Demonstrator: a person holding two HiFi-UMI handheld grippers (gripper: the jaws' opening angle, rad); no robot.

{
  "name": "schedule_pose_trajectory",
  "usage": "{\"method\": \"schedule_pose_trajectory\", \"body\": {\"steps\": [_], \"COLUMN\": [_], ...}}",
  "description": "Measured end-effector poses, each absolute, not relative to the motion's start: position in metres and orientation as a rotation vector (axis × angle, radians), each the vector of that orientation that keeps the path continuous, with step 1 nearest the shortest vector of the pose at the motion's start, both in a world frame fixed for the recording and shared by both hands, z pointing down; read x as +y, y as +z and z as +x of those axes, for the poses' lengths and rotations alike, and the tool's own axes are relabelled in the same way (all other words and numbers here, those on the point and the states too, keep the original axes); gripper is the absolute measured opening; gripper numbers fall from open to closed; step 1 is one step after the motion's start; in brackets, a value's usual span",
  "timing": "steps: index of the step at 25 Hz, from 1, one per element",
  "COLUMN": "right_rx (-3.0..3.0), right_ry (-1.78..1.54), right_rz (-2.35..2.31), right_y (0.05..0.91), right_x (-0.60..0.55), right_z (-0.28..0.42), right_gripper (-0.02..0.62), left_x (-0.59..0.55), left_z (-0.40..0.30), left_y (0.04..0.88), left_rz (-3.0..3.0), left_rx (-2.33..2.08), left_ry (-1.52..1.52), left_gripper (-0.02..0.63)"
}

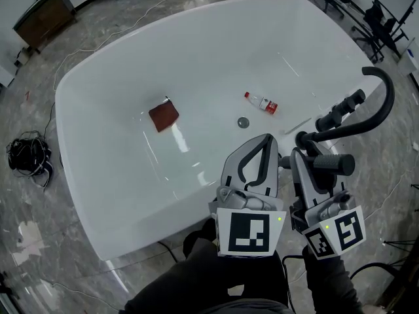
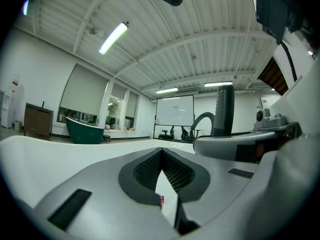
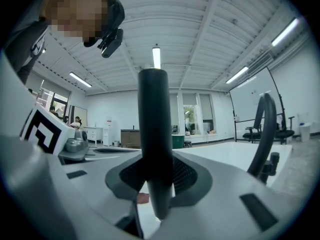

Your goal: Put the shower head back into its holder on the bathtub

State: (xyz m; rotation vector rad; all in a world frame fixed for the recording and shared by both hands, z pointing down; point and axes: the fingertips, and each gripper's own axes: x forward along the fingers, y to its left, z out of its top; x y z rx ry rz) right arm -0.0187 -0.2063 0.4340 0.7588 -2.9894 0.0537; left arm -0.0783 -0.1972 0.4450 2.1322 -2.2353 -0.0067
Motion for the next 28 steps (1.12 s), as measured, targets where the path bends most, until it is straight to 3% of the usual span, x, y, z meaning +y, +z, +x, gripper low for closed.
{"method": "schedule_pose_trajectory", "body": {"steps": [28], "right_rx": [-2.959], "right_ry": [0.102], "right_rz": [0.745], "right_y": [0.481], "right_x": [-0.225], "right_z": [-0.026], "right_gripper": [0.114], "left_x": [-0.213], "left_z": [-0.086], "left_y": [0.481], "left_rz": [2.115], "left_rx": [-2.21], "left_ry": [0.009], "left_gripper": [0.003]}}
